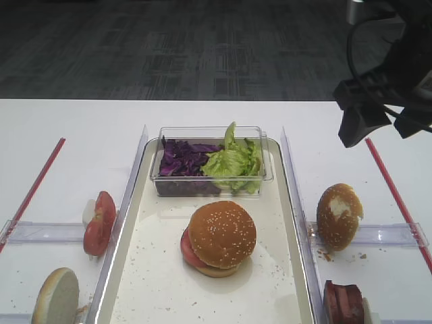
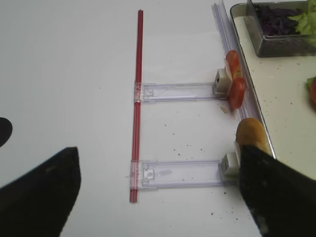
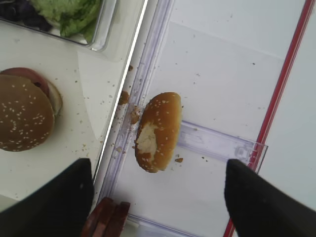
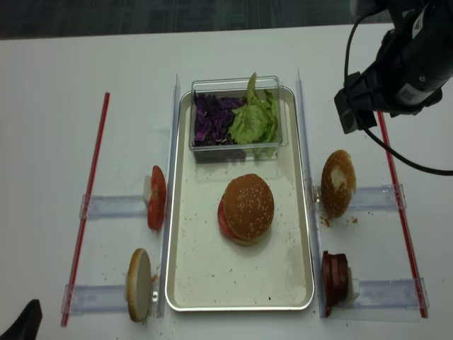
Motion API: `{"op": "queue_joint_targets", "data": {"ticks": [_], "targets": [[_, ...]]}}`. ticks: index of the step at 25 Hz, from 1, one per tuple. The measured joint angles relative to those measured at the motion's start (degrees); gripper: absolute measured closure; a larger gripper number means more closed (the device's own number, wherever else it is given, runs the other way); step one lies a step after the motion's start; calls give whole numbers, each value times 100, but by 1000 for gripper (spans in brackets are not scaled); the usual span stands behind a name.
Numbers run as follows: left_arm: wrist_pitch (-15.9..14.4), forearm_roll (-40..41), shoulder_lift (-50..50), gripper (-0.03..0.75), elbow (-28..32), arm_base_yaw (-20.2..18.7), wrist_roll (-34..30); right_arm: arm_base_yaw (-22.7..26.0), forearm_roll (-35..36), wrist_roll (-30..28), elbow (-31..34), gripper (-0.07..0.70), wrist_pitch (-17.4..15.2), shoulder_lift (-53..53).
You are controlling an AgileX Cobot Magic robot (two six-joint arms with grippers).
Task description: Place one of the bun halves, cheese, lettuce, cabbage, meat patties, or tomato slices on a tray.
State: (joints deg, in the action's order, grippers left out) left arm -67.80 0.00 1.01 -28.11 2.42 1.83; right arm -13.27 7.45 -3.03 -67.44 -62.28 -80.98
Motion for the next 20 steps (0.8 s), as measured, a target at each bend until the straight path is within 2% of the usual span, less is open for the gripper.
{"op": "queue_joint_targets", "data": {"ticks": [6, 15, 20], "targets": [[0, 0, 0, 118, 0, 0, 0, 124, -521, 369, 0, 61, 0, 0], [0, 0, 0, 118, 0, 0, 0, 1773, -532, 372, 0, 61, -20, 0], [0, 0, 0, 118, 0, 0, 0, 1969, -415, 359, 0, 61, -20, 0]]}}
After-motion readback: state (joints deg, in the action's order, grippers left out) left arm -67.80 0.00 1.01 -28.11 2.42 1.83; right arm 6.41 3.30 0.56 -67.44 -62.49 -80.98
